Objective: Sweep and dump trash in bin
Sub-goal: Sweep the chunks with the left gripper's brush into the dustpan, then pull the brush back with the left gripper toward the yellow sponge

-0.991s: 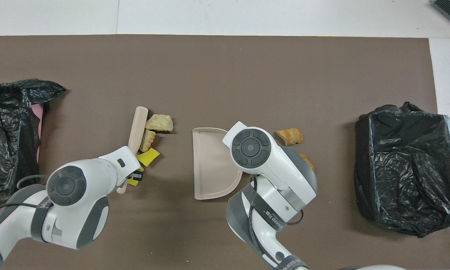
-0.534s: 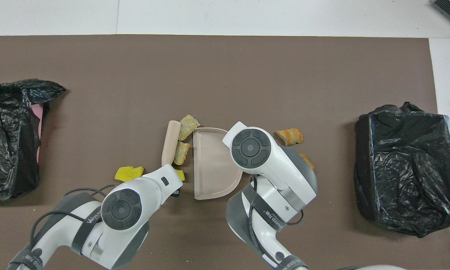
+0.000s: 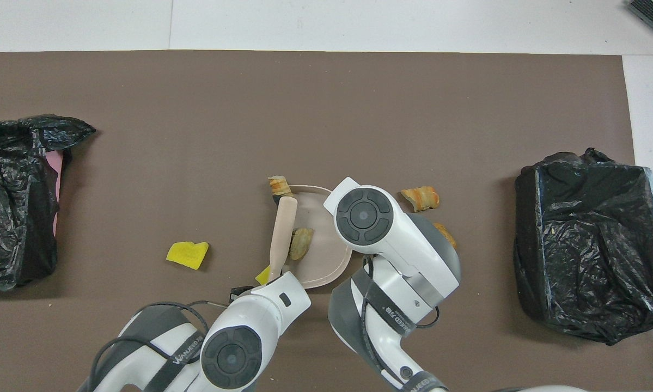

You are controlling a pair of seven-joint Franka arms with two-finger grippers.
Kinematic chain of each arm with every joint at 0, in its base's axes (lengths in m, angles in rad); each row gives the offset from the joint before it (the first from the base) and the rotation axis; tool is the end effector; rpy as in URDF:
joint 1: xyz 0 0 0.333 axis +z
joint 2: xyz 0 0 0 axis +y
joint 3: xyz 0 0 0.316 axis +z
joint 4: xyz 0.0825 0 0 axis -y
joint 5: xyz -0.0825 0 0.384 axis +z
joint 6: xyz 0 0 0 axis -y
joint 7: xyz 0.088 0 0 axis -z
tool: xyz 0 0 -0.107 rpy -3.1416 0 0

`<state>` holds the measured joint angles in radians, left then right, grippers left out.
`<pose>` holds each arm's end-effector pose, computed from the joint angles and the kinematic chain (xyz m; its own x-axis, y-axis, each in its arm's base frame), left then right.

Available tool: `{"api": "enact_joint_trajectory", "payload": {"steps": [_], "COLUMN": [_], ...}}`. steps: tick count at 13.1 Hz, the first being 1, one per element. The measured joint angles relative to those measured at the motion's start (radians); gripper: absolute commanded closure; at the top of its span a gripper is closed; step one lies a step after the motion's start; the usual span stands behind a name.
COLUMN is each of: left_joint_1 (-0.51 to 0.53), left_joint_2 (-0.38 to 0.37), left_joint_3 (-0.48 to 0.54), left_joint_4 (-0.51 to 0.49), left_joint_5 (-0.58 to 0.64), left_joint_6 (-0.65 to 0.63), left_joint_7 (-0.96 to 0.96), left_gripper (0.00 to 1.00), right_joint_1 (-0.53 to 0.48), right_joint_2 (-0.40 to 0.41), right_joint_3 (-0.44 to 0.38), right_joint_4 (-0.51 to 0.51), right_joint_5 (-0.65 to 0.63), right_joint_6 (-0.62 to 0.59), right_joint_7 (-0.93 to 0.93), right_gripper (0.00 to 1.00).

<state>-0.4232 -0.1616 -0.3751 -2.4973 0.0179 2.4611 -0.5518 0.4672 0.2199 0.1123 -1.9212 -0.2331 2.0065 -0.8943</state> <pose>0.3257 -0.3328 0.3514 0.9580 -0.2536 0.1338 -0.2557 -0.9668 -0.0018 0.5033 0.3099 0.3695 -0.0146 0.9752 -0.2208 0.9999 0.0144 -0.0023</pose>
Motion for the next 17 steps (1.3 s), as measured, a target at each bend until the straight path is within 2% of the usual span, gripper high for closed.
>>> {"api": "enact_joint_trajectory", "payload": {"steps": [4,8,13,17], "left_joint_1": [-0.011,0.018,0.130,0.243], "left_joint_2": [0.000,-0.003,-0.087,-0.123], "left_joint_3": [0.016,0.038,0.069,0.071], "left_joint_4": [0.029,0.107,0.137,0.080], "left_joint_5": [-0.005,-0.007,-0.007,-0.008], "left_joint_6": [-0.008,-0.147,-0.401,-0.445], "left_joint_7": [-0.051,-0.101,-0.126,-0.137], "left_gripper": [1.00,1.00,1.00,1.00], "right_joint_1": [0.000,0.000,0.000,0.000], "right_joint_2": [-0.001,-0.001,-0.001,-0.002], "right_joint_3": [0.000,0.000,0.000,0.000], "right_joint_4": [0.000,0.000,0.000,0.000], "right_joint_5": [0.000,0.000,0.000,0.000], "right_joint_6": [0.000,0.000,0.000,0.000], "right_joint_7": [0.001,0.003,0.005,0.005], "right_gripper": [1.00,1.00,1.00,1.00]}}
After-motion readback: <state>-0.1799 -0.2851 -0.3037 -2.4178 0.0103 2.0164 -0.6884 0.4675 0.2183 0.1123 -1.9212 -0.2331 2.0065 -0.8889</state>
